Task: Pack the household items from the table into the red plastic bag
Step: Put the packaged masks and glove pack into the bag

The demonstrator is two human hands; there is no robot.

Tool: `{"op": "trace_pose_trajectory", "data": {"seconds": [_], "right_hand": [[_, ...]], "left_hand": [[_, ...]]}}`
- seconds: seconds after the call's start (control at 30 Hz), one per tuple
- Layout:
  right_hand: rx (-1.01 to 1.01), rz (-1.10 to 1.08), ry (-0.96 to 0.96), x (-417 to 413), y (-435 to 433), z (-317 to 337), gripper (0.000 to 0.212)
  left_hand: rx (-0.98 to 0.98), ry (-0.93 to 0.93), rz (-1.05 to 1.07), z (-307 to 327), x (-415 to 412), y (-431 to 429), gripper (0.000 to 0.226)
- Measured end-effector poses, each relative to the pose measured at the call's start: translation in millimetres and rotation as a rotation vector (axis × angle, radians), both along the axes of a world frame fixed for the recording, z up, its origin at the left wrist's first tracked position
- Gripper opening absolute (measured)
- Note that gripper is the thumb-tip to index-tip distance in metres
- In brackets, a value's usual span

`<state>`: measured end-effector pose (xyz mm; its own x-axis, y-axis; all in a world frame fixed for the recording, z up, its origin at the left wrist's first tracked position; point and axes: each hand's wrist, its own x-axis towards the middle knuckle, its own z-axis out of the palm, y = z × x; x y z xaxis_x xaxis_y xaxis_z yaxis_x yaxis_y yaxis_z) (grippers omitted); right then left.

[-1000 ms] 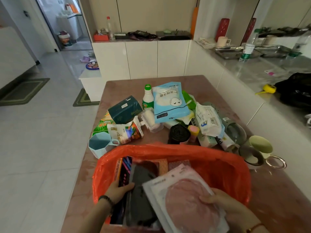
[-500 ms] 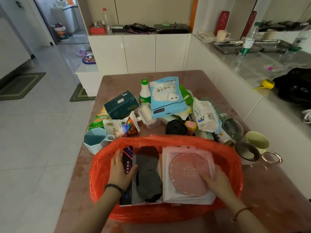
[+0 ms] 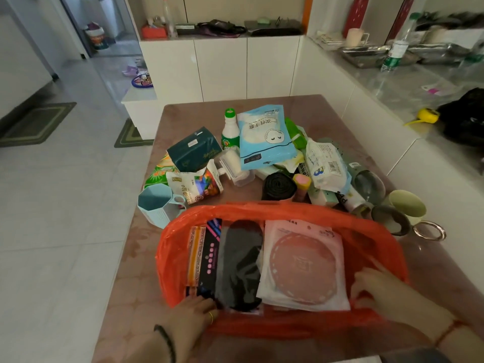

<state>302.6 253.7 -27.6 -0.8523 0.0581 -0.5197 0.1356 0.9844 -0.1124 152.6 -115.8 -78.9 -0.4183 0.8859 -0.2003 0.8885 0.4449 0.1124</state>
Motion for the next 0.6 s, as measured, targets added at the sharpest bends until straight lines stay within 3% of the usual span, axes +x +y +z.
{"op": "trace_pose_trajectory", "data": {"seconds": [0.03, 0.1, 0.13, 0.2, 0.27, 0.43, 0.47, 0.53, 0.6], "right_hand": [[0.009, -0.012, 0.017, -1.5, 5.7, 2.6, 0.022], [0.003, -0.064, 0.017, -5.0, 10.1, 9.9, 0.025], [0.021, -0.041, 0.033, -6.8, 10.2, 13.4, 0.044], [0.08, -0.04, 0.029, -12.9, 10.2, 16.6, 0.082], [0.039, -0.101, -0.01, -20.7, 2.5, 18.0, 0.066], [-0.025, -0.221, -0.082, -42.0, -2.8, 4.3, 0.064], [-0.075, -0.244, -0.095, -46.7, 1.0, 7.9, 0.063], [-0.168, -0.224, -0.113, -58.4, 3.6, 28.8, 0.057], [-0.25, -0.215, 0.027, -77.3, 6.1, 54.8, 0.04]], "left_hand": [[-0.01, -0.063, 0.047, 11.2, -0.7, -0.8, 0.03], [0.0, -0.117, 0.123, 30.5, -3.5, 1.4, 0.041], [0.055, -0.077, 0.089, 33.6, -4.6, 2.8, 0.048], [-0.015, -0.217, 0.16, 38.4, -8.7, 5.4, 0.073], [-0.034, -0.264, 0.239, 42.6, -13.0, 12.4, 0.091], [0.003, -0.334, 0.411, 49.7, -23.6, 29.4, 0.049], [-0.045, -0.377, 0.405, 56.9, -26.6, 29.5, 0.048], [-0.153, -0.477, 0.373, 70.6, -34.7, 26.1, 0.069], [-0.116, -0.649, 0.381, 93.7, -43.8, 30.5, 0.053]]}}
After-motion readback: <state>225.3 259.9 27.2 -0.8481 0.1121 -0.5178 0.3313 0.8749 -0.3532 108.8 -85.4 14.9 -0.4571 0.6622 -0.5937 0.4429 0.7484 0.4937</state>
